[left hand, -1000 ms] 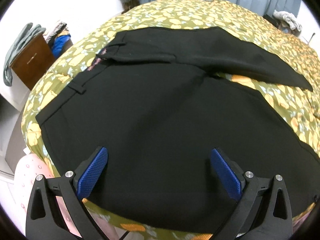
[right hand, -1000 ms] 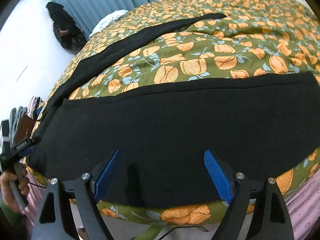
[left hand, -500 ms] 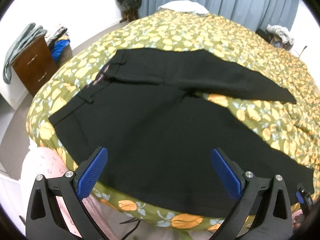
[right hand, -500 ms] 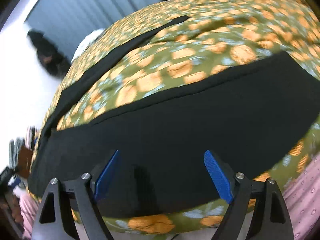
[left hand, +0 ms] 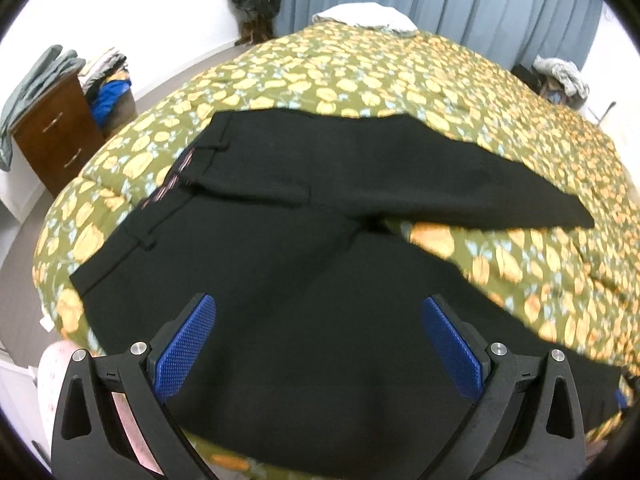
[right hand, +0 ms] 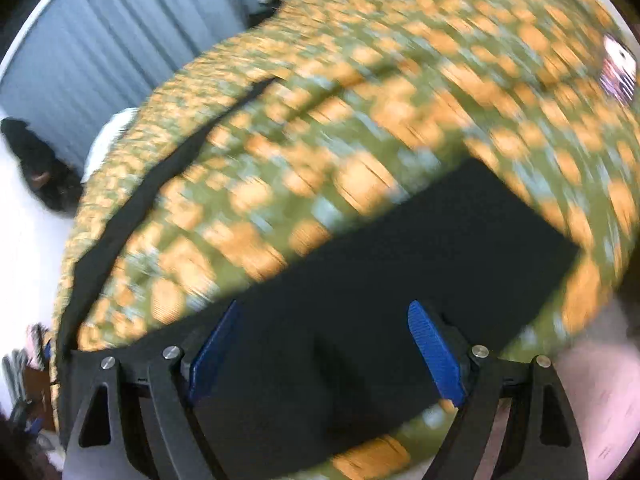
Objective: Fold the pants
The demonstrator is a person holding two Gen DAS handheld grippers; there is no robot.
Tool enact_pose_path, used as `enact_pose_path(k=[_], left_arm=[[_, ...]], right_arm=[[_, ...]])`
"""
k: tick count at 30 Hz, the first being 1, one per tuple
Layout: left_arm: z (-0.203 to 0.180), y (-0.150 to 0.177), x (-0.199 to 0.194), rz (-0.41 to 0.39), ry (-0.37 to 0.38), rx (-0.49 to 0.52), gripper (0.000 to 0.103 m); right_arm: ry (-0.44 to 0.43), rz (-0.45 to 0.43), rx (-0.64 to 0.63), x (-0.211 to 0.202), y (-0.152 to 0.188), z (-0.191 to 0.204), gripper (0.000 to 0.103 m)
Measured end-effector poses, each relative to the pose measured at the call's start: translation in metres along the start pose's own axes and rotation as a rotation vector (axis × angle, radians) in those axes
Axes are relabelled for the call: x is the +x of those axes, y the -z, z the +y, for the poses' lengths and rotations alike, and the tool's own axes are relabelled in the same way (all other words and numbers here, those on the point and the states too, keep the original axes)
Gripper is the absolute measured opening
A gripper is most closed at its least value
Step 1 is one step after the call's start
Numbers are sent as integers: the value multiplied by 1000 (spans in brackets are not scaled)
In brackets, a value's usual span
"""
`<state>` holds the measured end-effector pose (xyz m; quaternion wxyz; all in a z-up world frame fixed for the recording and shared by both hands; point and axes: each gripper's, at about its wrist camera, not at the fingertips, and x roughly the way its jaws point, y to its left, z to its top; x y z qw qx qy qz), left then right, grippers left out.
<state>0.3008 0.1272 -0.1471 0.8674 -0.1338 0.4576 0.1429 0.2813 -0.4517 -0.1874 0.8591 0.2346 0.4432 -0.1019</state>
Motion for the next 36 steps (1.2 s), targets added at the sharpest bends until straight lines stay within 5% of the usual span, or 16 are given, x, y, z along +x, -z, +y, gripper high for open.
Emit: enact_pose_path(k=[7, 10, 14, 18, 22, 26, 28, 30, 33, 36], left_arm=[[-33, -52, 38, 14, 7, -3, 103], [-41, -73, 50, 15, 6, -9, 103], [-41, -82, 63, 28, -8, -19, 103], [-35, -66, 78, 77, -58, 3, 103], [-21, -45, 87, 144, -109, 5, 103], [-6, -34, 85, 165, -164, -6, 103], [-2, -30, 82, 161, -193, -3, 103], [0, -27, 83, 169, -213, 5, 103], [-4, -24, 86, 189, -217, 20, 103], [-19, -22, 81, 165, -213, 51, 103]], right_arm=[[-259, 28, -155, 46, -119, 106, 85], [-236, 51, -207, 90, -180, 129, 85], [-100, 64, -167, 163, -265, 104, 86], [-116, 129, 26, 227, -317, 56, 86], [-150, 119, 170, 272, -334, 35, 86], [-115, 149, 182, 317, -337, 35, 85], [-92, 173, 116, 333, -337, 49, 69], [-111, 173, 62, 338, -334, 63, 13], [-153, 104, -54, 314, -326, 94, 13], [-205, 1, -318, 257, -304, 133, 13]])
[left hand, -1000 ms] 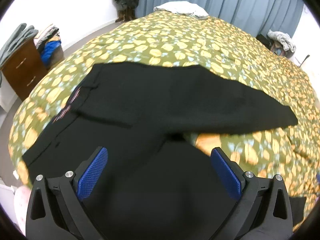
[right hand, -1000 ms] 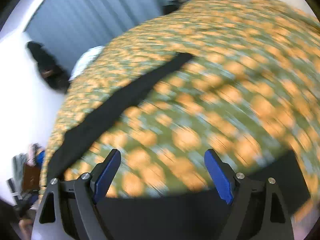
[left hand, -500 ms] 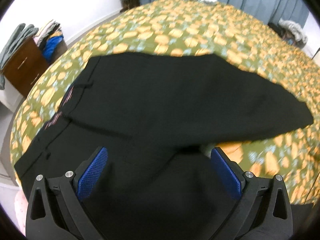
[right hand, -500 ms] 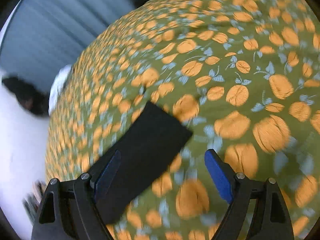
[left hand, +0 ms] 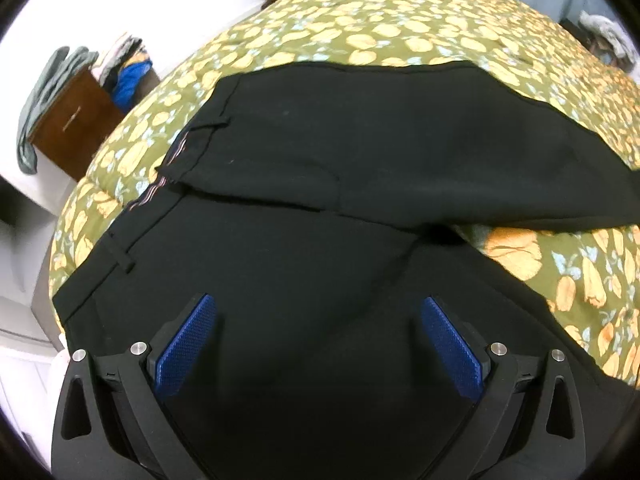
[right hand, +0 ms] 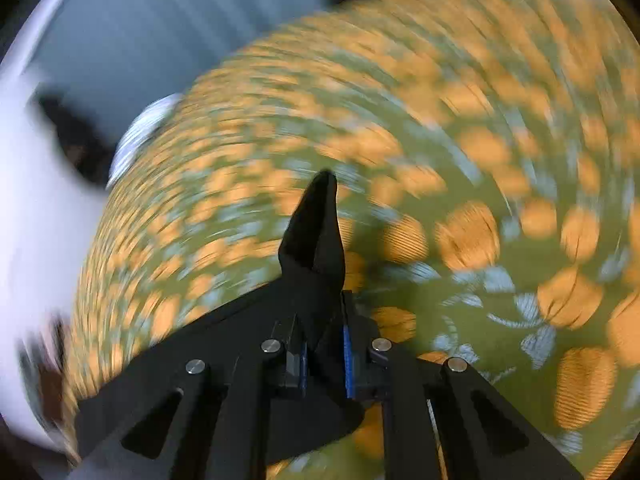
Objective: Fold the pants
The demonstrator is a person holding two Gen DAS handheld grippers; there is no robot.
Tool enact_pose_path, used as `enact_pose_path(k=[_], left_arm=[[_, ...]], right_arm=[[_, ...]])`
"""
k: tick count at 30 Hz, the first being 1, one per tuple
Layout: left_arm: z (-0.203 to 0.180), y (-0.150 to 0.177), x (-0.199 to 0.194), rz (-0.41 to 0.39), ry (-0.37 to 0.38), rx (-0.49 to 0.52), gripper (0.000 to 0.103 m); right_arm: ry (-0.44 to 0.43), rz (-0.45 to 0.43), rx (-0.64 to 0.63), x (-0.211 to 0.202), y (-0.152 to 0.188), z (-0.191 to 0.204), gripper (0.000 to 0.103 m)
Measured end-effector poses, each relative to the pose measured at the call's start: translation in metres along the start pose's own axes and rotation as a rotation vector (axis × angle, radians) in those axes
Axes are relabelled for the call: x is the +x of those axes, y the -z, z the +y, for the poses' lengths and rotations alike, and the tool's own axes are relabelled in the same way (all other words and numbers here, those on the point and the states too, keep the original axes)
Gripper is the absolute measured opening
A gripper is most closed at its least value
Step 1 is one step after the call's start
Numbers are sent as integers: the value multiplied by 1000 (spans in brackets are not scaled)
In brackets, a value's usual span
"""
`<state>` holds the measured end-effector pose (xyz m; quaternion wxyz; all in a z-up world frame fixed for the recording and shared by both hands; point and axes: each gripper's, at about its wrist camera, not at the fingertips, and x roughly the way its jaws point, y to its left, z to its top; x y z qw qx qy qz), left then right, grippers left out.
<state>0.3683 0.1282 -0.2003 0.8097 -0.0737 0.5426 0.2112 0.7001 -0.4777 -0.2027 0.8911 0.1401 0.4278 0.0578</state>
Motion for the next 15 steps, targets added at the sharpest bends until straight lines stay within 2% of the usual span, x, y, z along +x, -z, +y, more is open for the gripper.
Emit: enact_pose_path(k=[3, 7, 9, 12, 15], left_arm=[[-17, 1, -13, -16, 45, 25, 103], [-36, 4, -34, -57, 81, 80, 103], [-43, 7, -43, -68, 89, 101, 103], [-46, 13, -51, -71, 108, 99, 103], [-46, 20, -58, -70, 114, 99, 103]], right_arm=[[-109, -63, -205, -74, 33, 41, 13], [-193, -90, -299, -162, 106, 52, 13], [-196, -85, -286, -193, 140, 44, 13], [-155, -63, -202, -234, 202, 10, 13], [-56, -3, -53, -253, 259, -35, 13]])
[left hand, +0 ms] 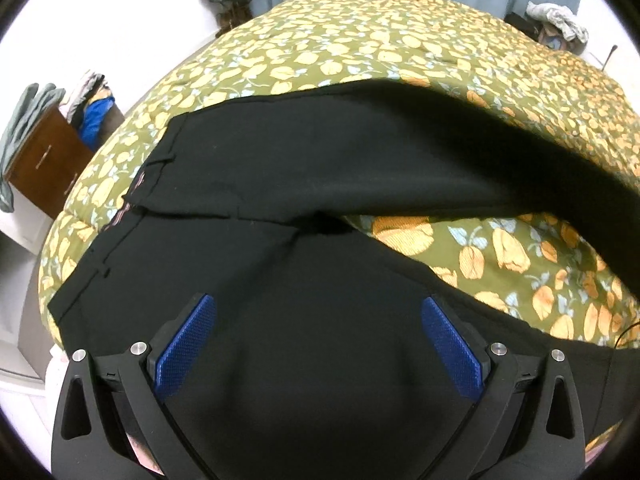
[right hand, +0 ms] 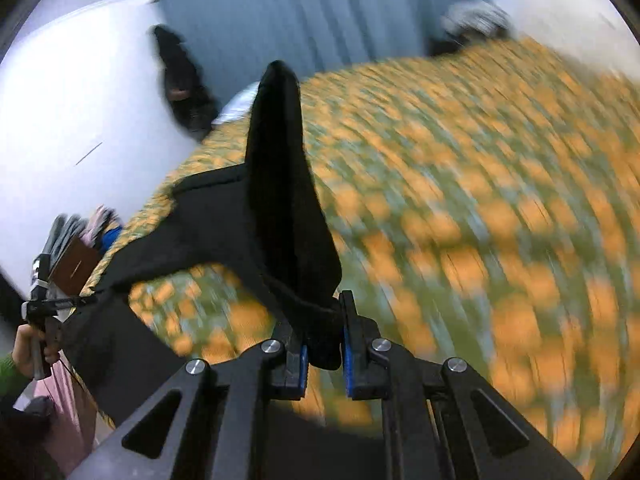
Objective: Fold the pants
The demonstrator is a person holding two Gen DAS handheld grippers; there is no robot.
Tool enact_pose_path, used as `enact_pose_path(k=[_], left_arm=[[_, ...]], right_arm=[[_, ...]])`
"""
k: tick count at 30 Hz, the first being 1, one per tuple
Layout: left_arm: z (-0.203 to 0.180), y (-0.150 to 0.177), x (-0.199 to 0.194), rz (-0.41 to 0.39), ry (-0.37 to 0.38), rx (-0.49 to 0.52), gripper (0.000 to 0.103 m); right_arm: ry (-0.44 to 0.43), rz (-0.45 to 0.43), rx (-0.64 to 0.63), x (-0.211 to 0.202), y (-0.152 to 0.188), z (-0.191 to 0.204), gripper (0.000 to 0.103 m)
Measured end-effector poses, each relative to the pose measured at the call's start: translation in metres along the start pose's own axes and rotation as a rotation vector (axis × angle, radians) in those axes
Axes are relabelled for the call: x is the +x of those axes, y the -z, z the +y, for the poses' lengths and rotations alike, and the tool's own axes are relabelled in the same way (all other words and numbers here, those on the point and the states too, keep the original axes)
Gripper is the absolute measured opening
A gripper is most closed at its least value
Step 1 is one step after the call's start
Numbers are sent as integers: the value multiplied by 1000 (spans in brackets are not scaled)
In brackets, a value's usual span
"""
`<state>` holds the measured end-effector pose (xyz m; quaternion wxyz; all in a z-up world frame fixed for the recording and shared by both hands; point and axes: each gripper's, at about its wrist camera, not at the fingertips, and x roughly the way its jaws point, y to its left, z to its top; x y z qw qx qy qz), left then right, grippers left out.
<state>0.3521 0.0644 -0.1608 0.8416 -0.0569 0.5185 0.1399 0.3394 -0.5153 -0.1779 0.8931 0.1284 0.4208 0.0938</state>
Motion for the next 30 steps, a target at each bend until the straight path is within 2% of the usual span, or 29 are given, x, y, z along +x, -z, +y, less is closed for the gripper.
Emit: enact_pose_path(k=[1, 2, 3, 4, 5, 6, 8, 11, 14, 18, 24, 27, 30], left_arm=[[1, 3, -2, -2, 1, 3, 103], [1, 5, -4, -2, 2, 6, 103], [1, 8, -6, -3, 3, 9, 103], [1, 11, -8, -4, 6, 11, 103], [1, 13, -11, -6, 8, 13, 103], [2, 15, -13, -7, 10, 14, 103], [5, 19, -18, -12, 18, 15, 103], [11, 26, -27, -28, 30, 15, 103], [16, 37, -34, -33, 36, 22, 103], [14, 55, -46, -79, 13, 94, 103], [-10, 74, -51, -111, -46, 230, 103], [-19, 76, -57, -138, -81, 267, 103], [-22, 77, -62, -162, -111, 293, 103]], right_arm=[[33, 16, 29, -3, 11, -8, 13], [74, 42, 64, -3, 24, -16, 18], [112, 71, 87, -2, 31, -22, 31], [179, 99, 114, -1, 39, -27, 39], [212, 102, 130, -2, 42, -31, 56], [245, 84, 153, -7, 44, -34, 67], [294, 30, 192, -21, 42, -36, 71], [369, -30, 247, -43, 37, -27, 87], [429, -77, 236, -70, 38, 3, 89], [471, -128, 203, -94, 55, 50, 99], [369, -31, 165, -74, 94, 114, 99], [350, -20, 135, -66, 103, 140, 99], [322, -43, 45, -66, 103, 175, 99]])
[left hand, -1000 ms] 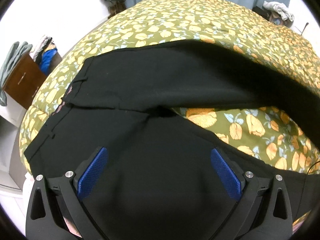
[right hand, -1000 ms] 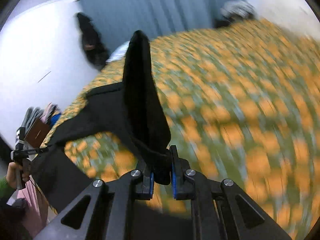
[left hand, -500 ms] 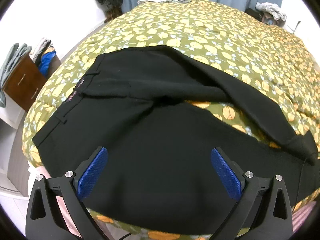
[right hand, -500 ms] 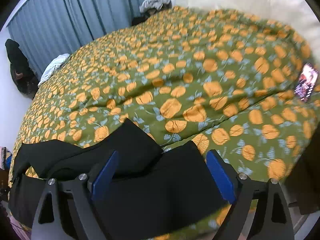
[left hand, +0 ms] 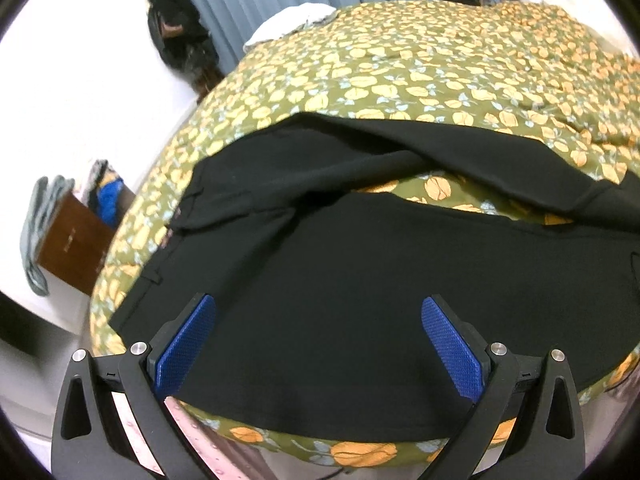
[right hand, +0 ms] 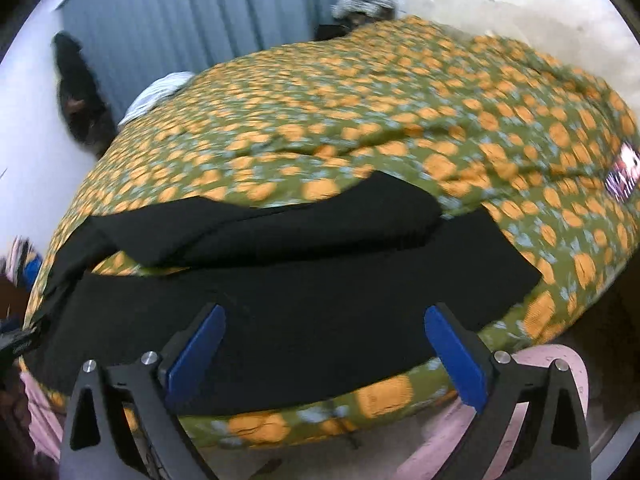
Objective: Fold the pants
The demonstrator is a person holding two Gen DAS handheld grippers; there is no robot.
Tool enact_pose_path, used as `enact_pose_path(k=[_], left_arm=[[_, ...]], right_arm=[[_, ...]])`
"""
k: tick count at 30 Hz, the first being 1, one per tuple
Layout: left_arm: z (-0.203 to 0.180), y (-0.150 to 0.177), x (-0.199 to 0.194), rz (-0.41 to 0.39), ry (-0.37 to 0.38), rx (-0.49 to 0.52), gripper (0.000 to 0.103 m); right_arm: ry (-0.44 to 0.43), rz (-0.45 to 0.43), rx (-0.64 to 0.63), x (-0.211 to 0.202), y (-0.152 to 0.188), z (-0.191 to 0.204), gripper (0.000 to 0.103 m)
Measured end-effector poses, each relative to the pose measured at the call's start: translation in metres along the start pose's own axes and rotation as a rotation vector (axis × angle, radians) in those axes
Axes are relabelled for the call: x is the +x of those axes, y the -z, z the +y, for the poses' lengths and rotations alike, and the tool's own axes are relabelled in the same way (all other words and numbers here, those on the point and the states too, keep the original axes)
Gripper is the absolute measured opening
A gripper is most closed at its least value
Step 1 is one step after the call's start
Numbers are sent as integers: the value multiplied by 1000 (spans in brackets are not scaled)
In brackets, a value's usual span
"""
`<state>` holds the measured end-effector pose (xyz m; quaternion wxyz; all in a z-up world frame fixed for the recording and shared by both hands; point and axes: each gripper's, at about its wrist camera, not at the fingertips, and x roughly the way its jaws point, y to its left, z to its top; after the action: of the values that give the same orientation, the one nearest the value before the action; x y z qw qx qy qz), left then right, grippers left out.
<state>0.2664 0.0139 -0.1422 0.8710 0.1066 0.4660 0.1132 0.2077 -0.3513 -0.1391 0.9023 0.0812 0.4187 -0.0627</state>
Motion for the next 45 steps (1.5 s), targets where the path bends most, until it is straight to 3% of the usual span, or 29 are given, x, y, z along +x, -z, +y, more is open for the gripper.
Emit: enact_pose_path(k=[4, 10, 16, 20, 22, 24, 28, 30, 32, 35, 37, 38, 39, 41, 45], left_arm=[[0, 0, -1, -2, -13, 3, 103], [2, 5, 3, 23, -8, 0, 103], [6, 8, 9, 55, 5, -19, 103], [13, 11, 13, 73, 22, -49, 103], [15, 13, 17, 86, 23, -60, 103], [16, 15, 21, 106, 22, -73, 103], [19, 19, 24, 123, 21, -94, 103], [22, 22, 23, 126, 14, -99, 103], [26, 25, 24, 130, 2, -100, 103], [32, 33, 29, 152, -6, -108, 103], [34, 38, 33, 173, -7, -113, 103], [35, 40, 36, 183, -6, -113, 103], [35, 41, 37, 189, -6, -111, 103], [36, 42, 37, 188, -8, -109, 103], [37, 45, 35, 177, -9, -107, 103]], right_arm=[[7, -26, -98, -3, -2, 31, 99], [-3, -17, -109, 3, -3, 42, 99], [-53, -2, -111, 11, -5, 31, 99], [-115, -23, -101, 25, -44, -2, 99], [-174, 48, -22, 52, -79, -29, 99], [-195, 212, 112, 100, -111, -53, 99], [-219, 480, 387, 194, -136, -86, 99], [-194, 557, 486, 230, -142, -93, 88], [-122, 580, 518, 250, -144, -94, 76], [33, 612, 490, 270, -142, -86, 65], [117, 629, 407, 279, -140, -74, 61], [157, 629, 367, 281, -139, -69, 51], [212, 616, 330, 280, -138, -66, 31], [197, 571, 354, 273, -137, -69, 15], [75, 423, 406, 232, -143, -81, 11]])
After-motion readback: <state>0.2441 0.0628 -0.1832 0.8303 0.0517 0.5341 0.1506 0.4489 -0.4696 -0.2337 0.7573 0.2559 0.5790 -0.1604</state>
